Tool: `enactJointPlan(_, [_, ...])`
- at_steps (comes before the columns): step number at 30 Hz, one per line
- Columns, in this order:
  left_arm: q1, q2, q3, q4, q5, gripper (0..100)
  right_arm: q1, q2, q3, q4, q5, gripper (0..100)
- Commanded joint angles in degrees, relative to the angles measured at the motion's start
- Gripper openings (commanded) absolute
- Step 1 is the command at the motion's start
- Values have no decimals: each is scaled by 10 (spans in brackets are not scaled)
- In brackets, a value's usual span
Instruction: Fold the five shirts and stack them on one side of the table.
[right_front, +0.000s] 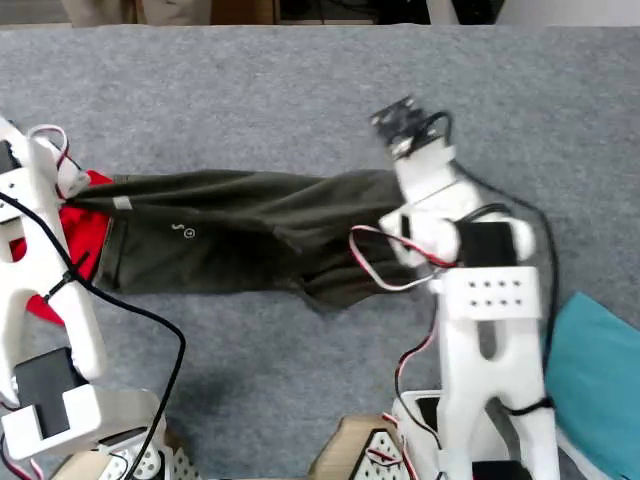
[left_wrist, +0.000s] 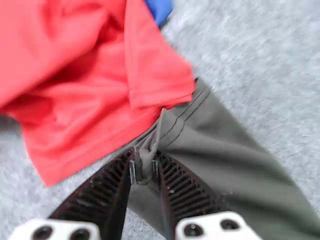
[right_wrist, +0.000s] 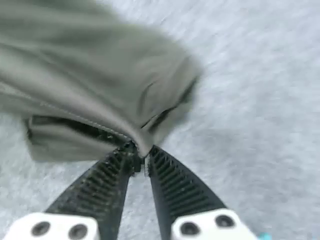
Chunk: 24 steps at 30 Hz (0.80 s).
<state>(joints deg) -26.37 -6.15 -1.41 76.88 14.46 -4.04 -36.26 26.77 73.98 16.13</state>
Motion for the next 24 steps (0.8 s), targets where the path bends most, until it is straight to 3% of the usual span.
enactJointPlan(1, [16,-7,-100,47,-26,19,51,0,-143,38,-2,5])
enactJointPlan(11, [78,-7,-416,221,-95,19,94,218,-751,277,-4,5])
enactJointPlan(14, [77,-7,-502,239,-104,19,118,268,-908,284,-21,5])
enactJointPlan(24, [81,-6,-692,237,-107,19,120,275,-1062,246,-18,5])
